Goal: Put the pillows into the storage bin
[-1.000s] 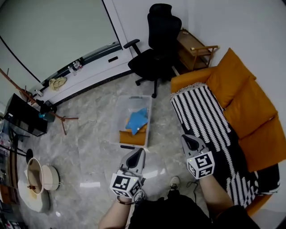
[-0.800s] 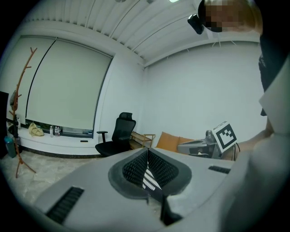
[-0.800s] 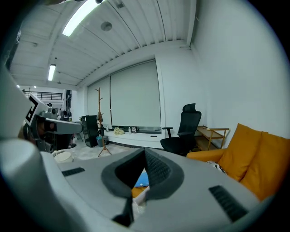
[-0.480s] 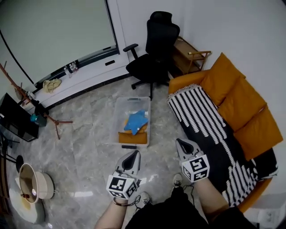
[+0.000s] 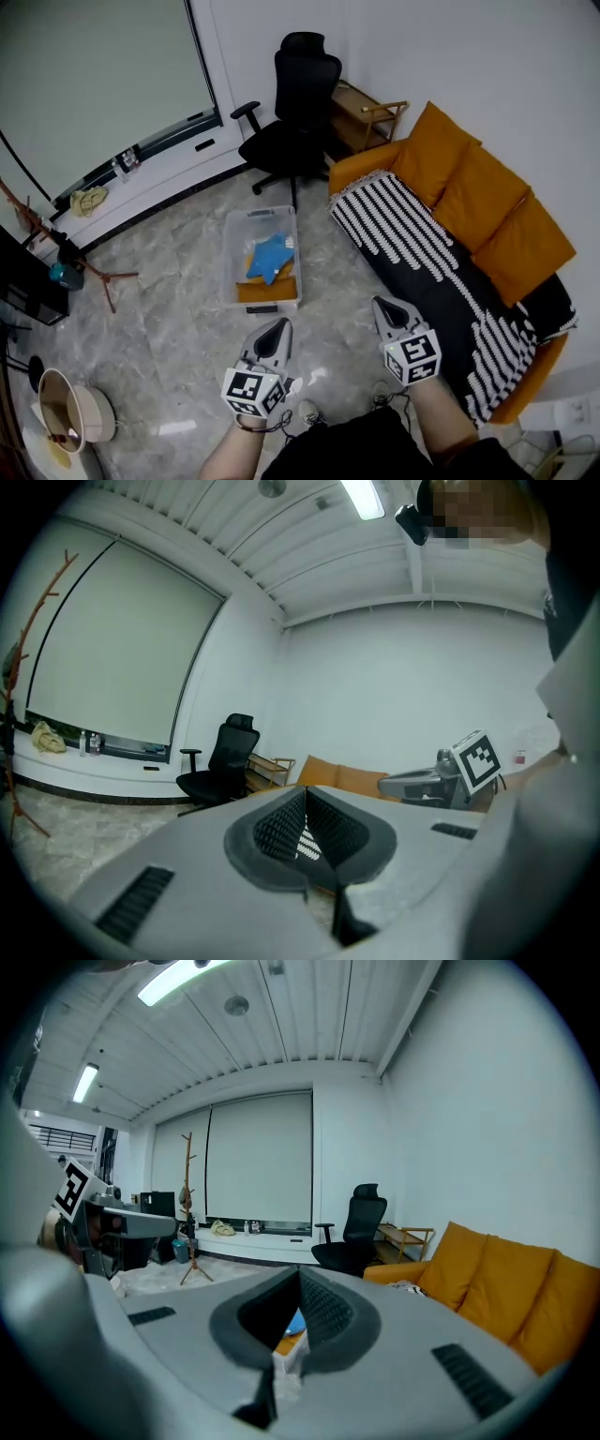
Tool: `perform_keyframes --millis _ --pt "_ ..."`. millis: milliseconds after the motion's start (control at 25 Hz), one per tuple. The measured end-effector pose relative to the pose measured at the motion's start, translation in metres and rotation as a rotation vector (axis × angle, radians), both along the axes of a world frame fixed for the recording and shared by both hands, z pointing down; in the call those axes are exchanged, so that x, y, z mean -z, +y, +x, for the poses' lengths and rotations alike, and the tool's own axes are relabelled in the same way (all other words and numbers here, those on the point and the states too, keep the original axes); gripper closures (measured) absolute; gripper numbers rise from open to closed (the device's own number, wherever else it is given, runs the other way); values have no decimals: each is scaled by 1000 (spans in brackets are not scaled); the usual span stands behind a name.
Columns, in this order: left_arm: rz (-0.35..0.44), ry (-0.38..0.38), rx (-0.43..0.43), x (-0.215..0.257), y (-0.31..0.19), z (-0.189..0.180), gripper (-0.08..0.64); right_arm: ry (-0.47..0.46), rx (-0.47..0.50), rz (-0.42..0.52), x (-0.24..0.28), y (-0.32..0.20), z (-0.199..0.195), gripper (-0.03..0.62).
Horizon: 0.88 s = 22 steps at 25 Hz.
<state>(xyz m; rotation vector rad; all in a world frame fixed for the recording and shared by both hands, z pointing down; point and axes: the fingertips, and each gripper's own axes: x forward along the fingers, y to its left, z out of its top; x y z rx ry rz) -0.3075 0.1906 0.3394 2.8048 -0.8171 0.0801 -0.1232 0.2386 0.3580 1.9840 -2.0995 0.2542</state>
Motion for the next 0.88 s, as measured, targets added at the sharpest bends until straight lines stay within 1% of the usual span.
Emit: perform_keyframes --millis 160,320,560,720,880 --pt "0 1 -13 0 17 20 554 1 -15 6 4 20 20 589" --pt "-5 -2 -12 2 35 58 554 -10 -17 0 2 43 55 589" --pt "3 -21 -8 6 64 105 554 -87 -26 10 -4 68 109 589" --pt "20 -37 7 9 72 117 554 -115 -23 24 -6 71 128 589" --pt "30 -41 29 14 72 116 554 -116 -4 32 -5 68 130 589"
